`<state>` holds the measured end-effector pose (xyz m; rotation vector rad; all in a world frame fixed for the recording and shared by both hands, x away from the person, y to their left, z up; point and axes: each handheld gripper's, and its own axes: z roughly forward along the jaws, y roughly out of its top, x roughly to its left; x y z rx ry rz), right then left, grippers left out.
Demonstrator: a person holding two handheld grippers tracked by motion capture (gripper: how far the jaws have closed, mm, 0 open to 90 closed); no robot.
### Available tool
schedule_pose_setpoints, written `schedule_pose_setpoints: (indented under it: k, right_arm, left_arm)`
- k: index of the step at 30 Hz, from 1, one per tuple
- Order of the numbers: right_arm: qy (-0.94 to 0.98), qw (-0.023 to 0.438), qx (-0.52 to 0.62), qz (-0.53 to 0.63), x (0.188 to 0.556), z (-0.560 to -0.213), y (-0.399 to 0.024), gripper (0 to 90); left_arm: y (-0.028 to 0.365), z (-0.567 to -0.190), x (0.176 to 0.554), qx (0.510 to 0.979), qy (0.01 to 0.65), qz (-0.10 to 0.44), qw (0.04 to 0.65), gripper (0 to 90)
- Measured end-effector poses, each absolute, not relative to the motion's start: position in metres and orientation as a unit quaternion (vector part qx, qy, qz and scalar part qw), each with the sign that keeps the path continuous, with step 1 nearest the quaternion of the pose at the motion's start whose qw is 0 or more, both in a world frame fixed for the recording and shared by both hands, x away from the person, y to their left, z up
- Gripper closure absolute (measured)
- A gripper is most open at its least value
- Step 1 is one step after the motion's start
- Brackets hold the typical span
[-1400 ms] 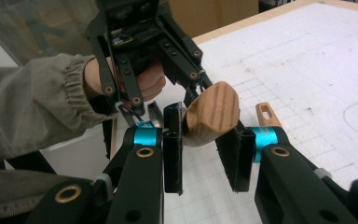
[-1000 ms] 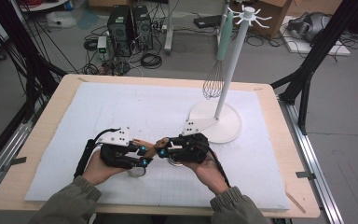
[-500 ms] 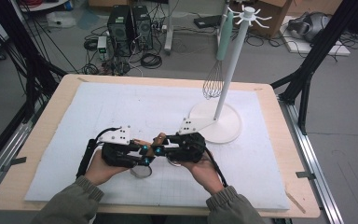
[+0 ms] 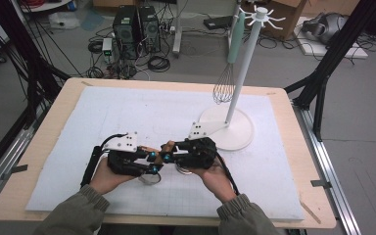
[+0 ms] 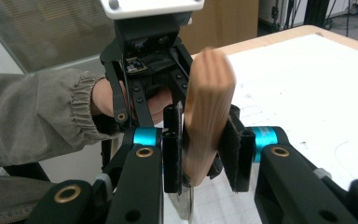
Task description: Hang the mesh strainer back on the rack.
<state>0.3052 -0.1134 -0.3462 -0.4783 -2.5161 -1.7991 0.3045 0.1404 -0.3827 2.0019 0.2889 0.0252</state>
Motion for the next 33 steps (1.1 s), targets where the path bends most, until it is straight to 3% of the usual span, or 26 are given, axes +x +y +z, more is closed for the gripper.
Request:
schedule_pose_setpoints:
  k: [8,14,19,29,33]
  right_arm:
    - [-0.805,-0.006,-0.149,-0.575,0.304,-0.340,-0.112,72.6]
    - [-0.808,-0.016,-0.154,-0.568,0.304,-0.346,-0.109,65.2]
    - [-0.807,0.003,-0.157,-0.569,0.306,-0.355,-0.105,71.0]
    - [-0.808,0.005,-0.159,-0.568,0.305,-0.354,-0.105,71.9]
    - [-0.803,0.001,-0.157,-0.575,0.305,-0.351,-0.109,72.0]
  left_arm:
    - [0.137,-0.381,0.303,0.836,0.115,0.013,0.536,71.6]
    - [0.138,-0.379,0.304,0.826,0.121,0.011,0.550,72.2]
    - [0.140,-0.377,0.304,0.819,0.128,0.014,0.559,72.2]
    - [0.139,-0.378,0.304,0.820,0.127,0.014,0.557,71.0]
    - [0.140,-0.378,0.304,0.826,0.130,0.018,0.549,65.2]
